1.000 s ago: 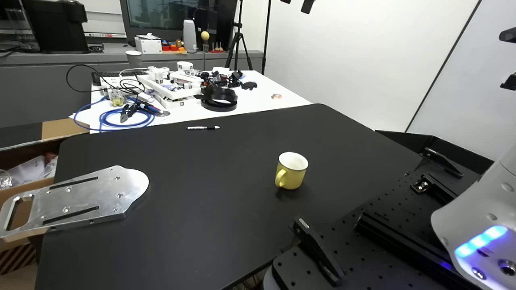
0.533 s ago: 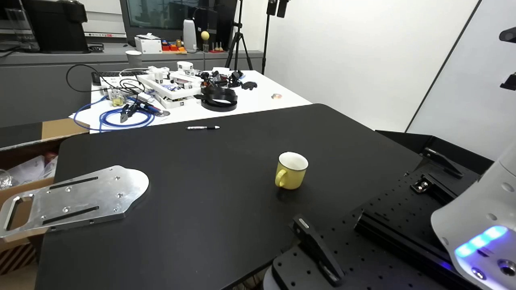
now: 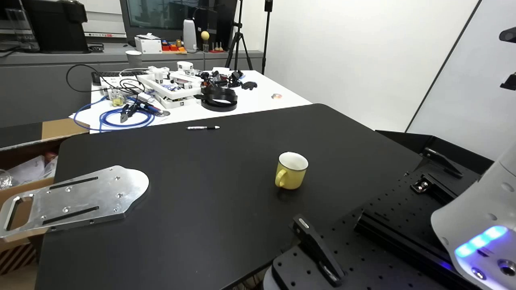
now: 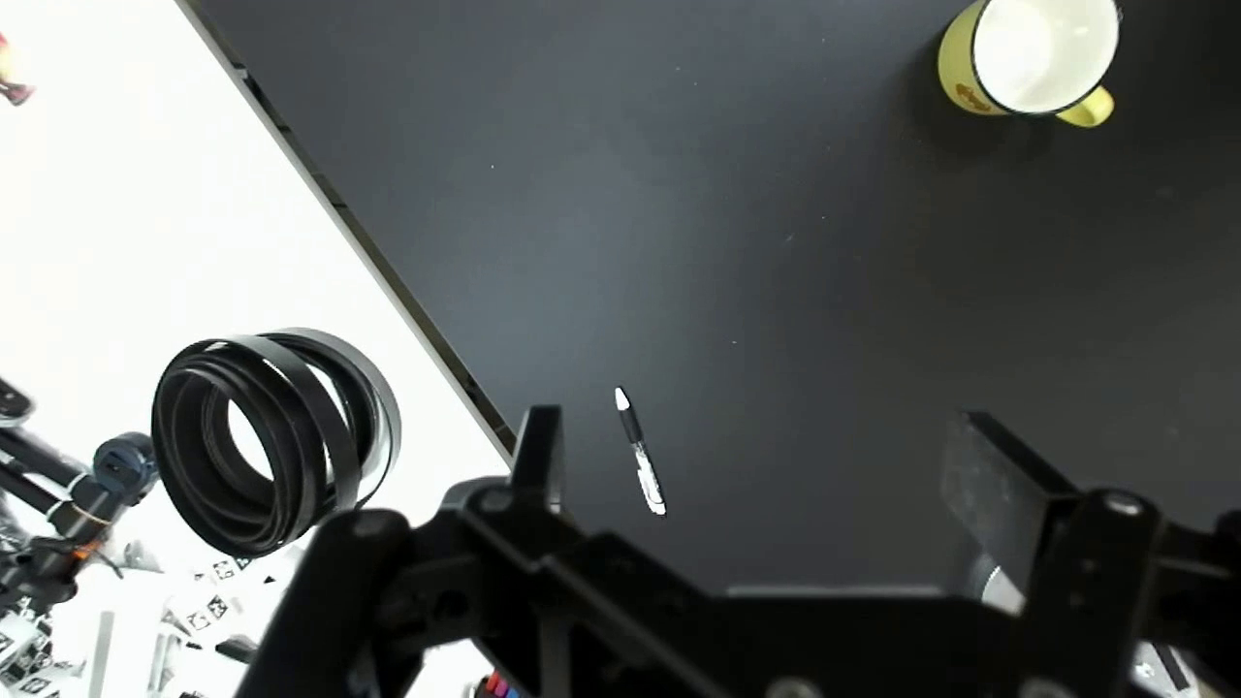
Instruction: Put the pen in the cup
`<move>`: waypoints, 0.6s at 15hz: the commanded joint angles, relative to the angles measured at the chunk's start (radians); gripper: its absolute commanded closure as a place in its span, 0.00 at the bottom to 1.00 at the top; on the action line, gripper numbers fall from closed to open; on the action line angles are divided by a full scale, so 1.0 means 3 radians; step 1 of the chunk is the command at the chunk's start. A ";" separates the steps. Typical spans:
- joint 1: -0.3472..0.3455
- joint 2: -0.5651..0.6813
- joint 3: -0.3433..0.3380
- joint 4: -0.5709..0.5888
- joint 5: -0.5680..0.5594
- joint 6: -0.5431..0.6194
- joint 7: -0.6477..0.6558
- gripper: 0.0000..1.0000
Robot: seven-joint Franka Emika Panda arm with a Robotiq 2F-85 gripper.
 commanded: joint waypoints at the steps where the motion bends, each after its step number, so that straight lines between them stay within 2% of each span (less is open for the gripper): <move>1: -0.0072 0.0021 0.0086 0.0037 -0.0039 -0.0023 0.0004 0.00; 9: -0.0071 0.0028 0.0096 0.0058 -0.0064 -0.0037 -0.0007 0.00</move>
